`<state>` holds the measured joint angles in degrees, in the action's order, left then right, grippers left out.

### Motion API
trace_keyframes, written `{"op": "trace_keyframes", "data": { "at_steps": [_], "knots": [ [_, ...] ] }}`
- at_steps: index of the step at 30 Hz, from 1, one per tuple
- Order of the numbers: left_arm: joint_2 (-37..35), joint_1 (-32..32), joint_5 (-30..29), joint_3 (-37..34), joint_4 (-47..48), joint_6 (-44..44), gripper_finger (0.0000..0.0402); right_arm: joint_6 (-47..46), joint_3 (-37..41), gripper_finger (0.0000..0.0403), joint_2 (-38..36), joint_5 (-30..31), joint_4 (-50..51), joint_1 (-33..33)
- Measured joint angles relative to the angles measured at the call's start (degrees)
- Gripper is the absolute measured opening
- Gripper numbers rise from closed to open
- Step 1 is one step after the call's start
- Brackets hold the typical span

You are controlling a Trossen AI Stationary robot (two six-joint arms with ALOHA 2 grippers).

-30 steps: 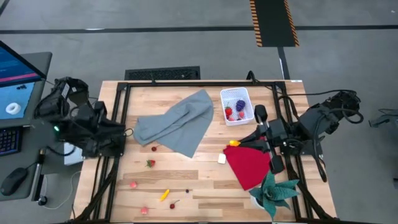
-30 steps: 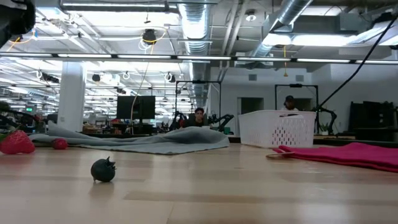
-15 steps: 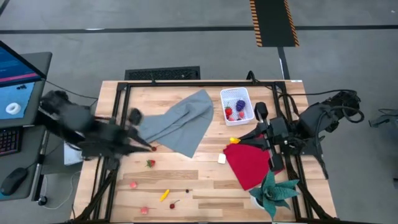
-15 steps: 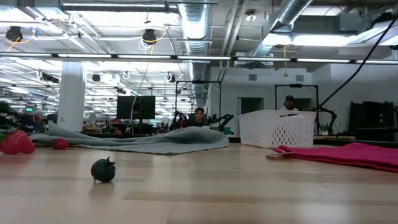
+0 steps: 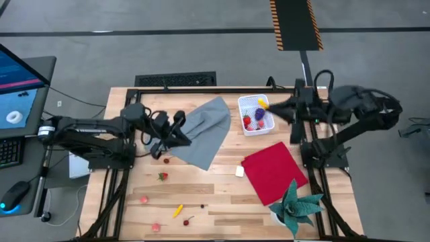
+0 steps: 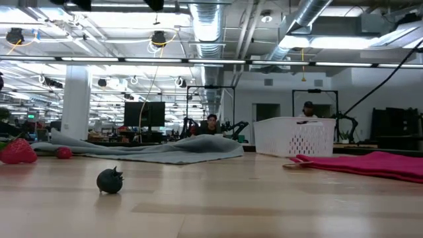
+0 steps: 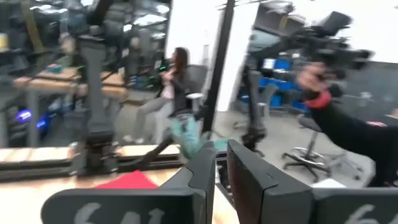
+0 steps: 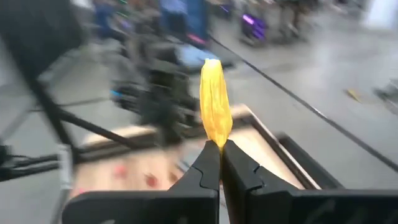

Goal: Pick and placing Produce into tupperware
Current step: Put the yellow corn into the white bin

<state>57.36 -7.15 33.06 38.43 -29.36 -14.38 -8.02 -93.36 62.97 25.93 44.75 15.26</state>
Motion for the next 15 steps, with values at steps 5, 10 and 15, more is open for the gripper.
{"op": "trace_keyframes", "data": {
  "at_steps": [5, 10, 15],
  "knots": [
    [-0.7, -0.7, 2.9, -4.5, -4.7, 0.8, 0.0031, -4.8, 0.1, 0.0030, -0.1, -0.3, 12.9, -9.9],
    [-0.6, -0.2, 3.1, -5.0, -1.9, 3.6, 0.0031, -5.6, 5.1, 0.0022, 0.1, -2.7, 15.2, -16.9],
    [-0.7, -0.1, 2.8, -5.0, -1.5, 4.1, 0.0031, -7.1, 12.3, 0.0025, 0.1, -7.7, 16.5, -25.3]
  ]
}}
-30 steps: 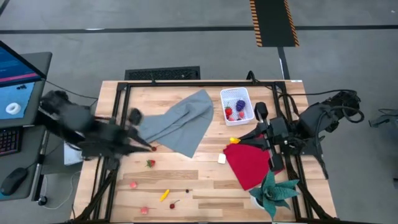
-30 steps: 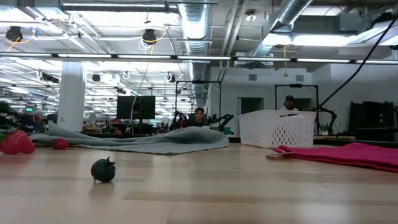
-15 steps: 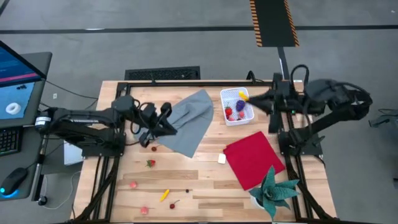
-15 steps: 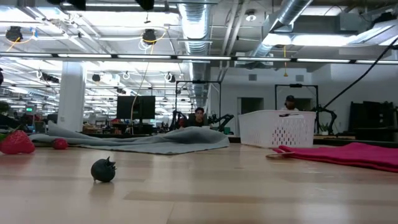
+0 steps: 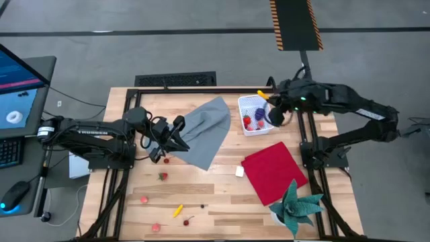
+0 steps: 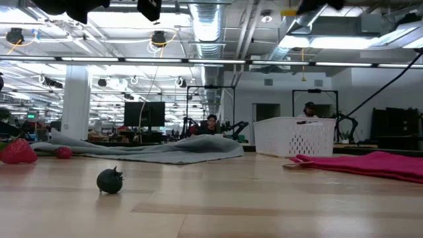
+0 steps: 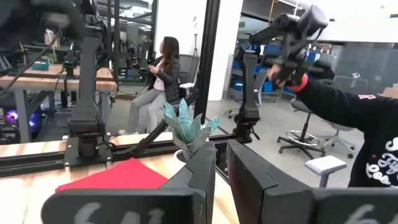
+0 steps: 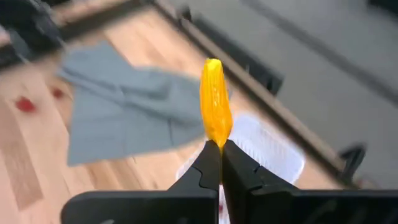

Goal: Pick and placing Produce into tupperware
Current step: Put the yellow corn into the white bin

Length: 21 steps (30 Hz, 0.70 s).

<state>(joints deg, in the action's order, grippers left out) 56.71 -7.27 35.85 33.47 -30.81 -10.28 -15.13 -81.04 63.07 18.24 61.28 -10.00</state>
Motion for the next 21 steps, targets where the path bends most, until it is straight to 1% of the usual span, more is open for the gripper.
{"op": "trace_keyframes", "data": {
  "at_steps": [2, 7, 13, 15, 18, 21],
  "knots": [
    [0.0, 0.0, -0.1, 0.0, 0.1, 0.1, 0.0031, -1.3, 3.7, 0.0027, 0.0, -4.1, 0.0, -3.5],
    [0.0, 0.0, -0.1, 0.0, 0.1, 0.1, 0.0031, -2.0, 12.3, 0.0021, 0.4, -10.5, -0.9, -9.7],
    [0.0, 0.0, -0.5, 0.0, 0.6, 0.0, 0.0031, -2.5, 18.9, 0.0028, 3.6, -18.4, -4.8, -15.1],
    [0.0, 0.0, -0.7, 0.0, 0.7, -0.3, 0.0031, -2.3, 20.3, 0.0027, 5.6, -19.7, -5.2, -16.1],
    [0.0, 0.1, -2.3, 0.0, 1.9, -0.9, 0.0031, -1.6, 21.4, 0.0024, 8.8, -20.0, -7.3, -16.9],
    [0.0, 0.1, -4.9, 0.0, 3.8, -1.0, 0.0031, -1.5, 21.7, 0.0028, 12.1, -20.4, -9.9, -17.1]
  ]
}}
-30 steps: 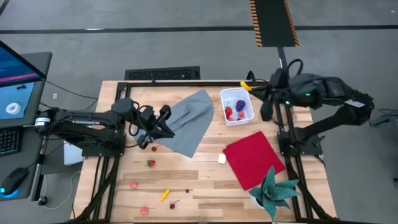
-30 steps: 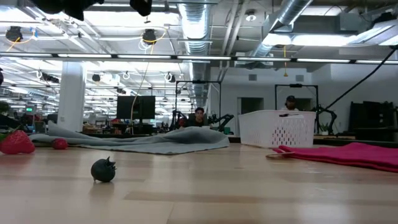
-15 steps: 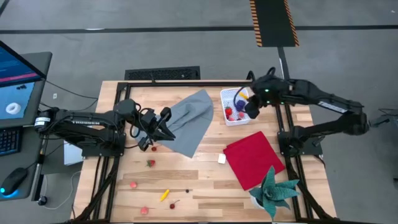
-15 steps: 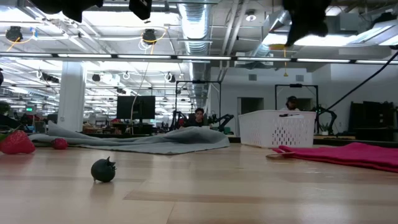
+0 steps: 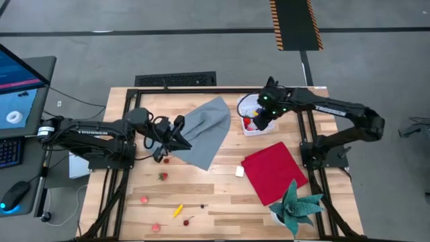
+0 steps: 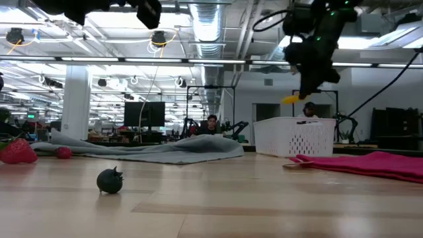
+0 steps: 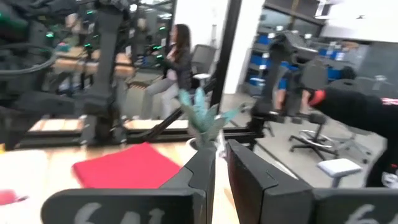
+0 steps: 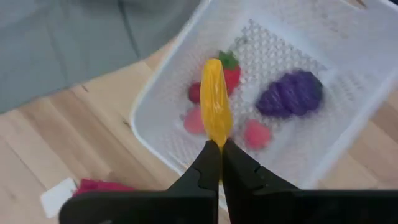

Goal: Pick and placing Produce into tupperware
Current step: Put the yellow corn into the white bin

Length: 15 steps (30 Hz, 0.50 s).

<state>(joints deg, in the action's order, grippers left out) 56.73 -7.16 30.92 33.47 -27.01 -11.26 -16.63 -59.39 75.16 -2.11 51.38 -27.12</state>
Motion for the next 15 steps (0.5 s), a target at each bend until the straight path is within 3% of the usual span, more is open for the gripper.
{"op": "trace_keyframes", "data": {
  "at_steps": [6, 15],
  "knots": [
    [0.0, 0.0, -6.0, 0.0, 3.9, -1.9, 0.0031, 0.2, 0.0, 0.0035, 5.8, -4.2, -3.2, -1.6],
    [0.3, 0.0, -6.4, 0.0, 3.4, -4.3, 0.0031, 1.0, 0.0, 0.0064, 9.5, -5.0, -5.4, -3.0]
  ]
}}
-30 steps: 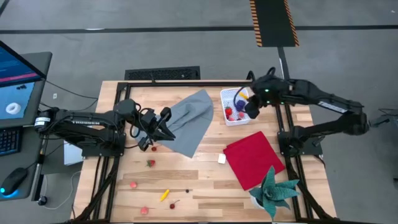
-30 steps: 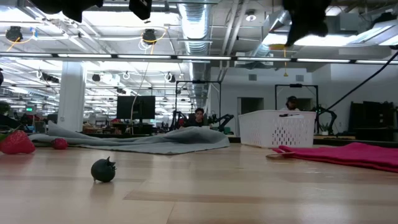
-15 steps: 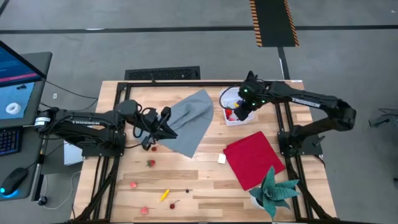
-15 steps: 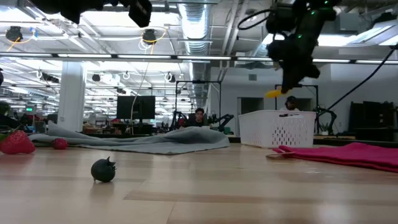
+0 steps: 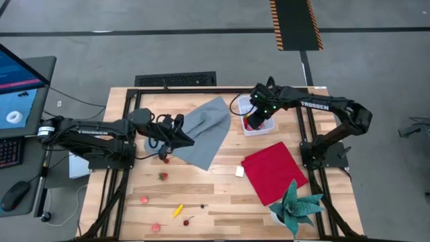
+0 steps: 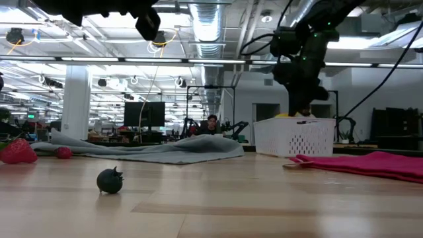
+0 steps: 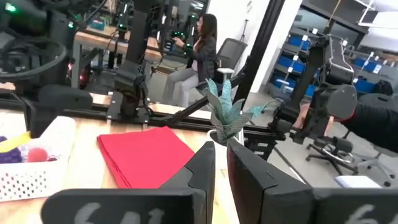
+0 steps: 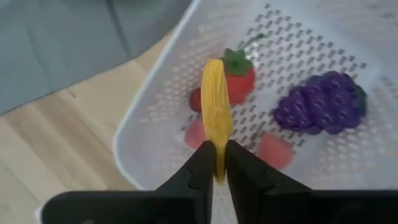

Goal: Pick and placing Produce into tupperware
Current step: Put the yellow corn into the white bin, then put the blueberry into the white bin

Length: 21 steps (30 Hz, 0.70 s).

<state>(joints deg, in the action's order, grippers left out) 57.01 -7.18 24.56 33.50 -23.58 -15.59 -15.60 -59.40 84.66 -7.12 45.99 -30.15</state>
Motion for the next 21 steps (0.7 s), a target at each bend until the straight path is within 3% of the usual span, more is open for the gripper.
{"op": "trace_keyframes", "data": {
  "at_steps": [12, 16, 21],
  "knots": [
    [0.0, 0.0, -6.7, 0.0, -0.1, -0.9, 0.0031, 0.6, -0.1, 0.0188, -6.1, -1.9, 0.3, 0.2],
    [0.0, 0.0, -8.1, 0.0, -0.5, -1.7, 0.0031, 0.6, -0.2, 0.0203, -11.3, -2.0, -0.6, 1.5],
    [0.0, 0.0, -9.0, 0.0, -0.7, -2.3, 0.0031, 0.6, -0.2, 0.0202, -19.6, -4.6, -6.3, 7.8]
  ]
}}
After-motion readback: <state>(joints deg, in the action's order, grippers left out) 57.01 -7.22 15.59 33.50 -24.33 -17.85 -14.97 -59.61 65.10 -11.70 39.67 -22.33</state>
